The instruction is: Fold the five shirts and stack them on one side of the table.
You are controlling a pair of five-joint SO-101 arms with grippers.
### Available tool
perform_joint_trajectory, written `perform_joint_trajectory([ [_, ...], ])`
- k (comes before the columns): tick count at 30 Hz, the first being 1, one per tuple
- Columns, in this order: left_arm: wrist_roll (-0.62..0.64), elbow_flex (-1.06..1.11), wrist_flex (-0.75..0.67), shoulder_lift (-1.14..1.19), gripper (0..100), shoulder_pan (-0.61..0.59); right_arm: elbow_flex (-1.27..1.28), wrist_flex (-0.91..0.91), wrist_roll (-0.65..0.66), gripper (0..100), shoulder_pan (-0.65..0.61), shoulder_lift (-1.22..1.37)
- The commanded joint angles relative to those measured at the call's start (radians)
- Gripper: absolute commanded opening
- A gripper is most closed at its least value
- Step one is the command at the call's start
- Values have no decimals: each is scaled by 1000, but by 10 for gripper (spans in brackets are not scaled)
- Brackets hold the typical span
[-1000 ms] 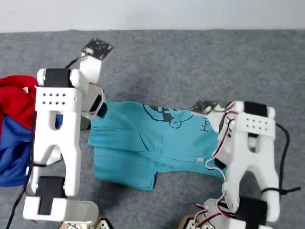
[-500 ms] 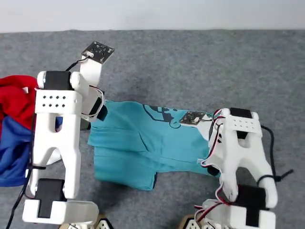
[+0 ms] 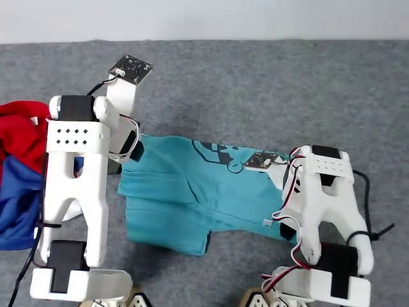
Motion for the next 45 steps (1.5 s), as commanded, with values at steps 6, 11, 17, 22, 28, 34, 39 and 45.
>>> perform_joint_trajectory([
  [6,6,-4,26,-54,137,11,29,-44,38,220,47,1],
  [11,6,-4,26,-54,137,11,143,-166,38,221,19,1],
  [17,6,-4,26,-51,137,8,198,-285,34,194,39,1],
  [22,6,-4,26,-44,137,12,195,-321,34,26,42,1],
  [28,6,-4,25,-44,137,12,157,-280,32,8,50,-27],
  [34,-26,74,23,-40,141,14,8,-173,32,8,134,-140],
  [39,-94,139,2,77,142,5,-61,-150,32,8,185,-189],
  [45,-101,88,-14,262,150,21,-57,-148,31,8,188,-189],
])
